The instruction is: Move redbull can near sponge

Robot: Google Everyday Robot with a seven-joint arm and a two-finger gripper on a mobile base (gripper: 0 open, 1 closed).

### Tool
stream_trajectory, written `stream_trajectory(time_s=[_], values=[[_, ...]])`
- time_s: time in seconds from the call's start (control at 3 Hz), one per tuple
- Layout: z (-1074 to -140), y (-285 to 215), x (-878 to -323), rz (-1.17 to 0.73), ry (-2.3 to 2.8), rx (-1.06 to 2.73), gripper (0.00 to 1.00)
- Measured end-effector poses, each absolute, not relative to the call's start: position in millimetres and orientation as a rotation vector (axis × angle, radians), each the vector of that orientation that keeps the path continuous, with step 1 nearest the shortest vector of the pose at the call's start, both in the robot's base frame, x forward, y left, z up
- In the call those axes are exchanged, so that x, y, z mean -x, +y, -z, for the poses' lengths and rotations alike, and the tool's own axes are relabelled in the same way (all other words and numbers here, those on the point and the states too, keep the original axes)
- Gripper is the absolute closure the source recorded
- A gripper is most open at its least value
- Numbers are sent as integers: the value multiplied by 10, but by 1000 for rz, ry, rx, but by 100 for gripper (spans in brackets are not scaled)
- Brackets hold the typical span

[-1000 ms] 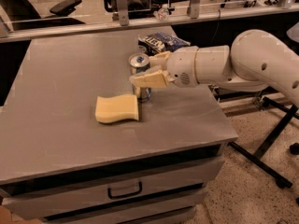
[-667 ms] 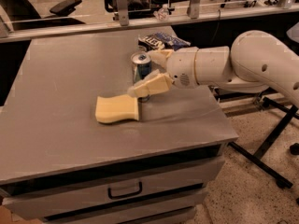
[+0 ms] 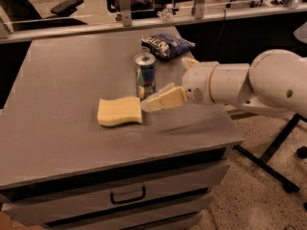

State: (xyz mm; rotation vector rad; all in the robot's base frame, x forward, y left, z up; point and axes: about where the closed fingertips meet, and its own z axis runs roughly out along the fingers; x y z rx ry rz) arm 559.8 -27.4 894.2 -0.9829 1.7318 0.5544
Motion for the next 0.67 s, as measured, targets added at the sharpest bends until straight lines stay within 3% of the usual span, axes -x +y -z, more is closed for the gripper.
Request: stream_trajectory(time_s=[0.33,0.67], values=[[-8790,-550,-5484,-427,1863,827,0],[-8755,-614,-5423,-430,1921,723,0]])
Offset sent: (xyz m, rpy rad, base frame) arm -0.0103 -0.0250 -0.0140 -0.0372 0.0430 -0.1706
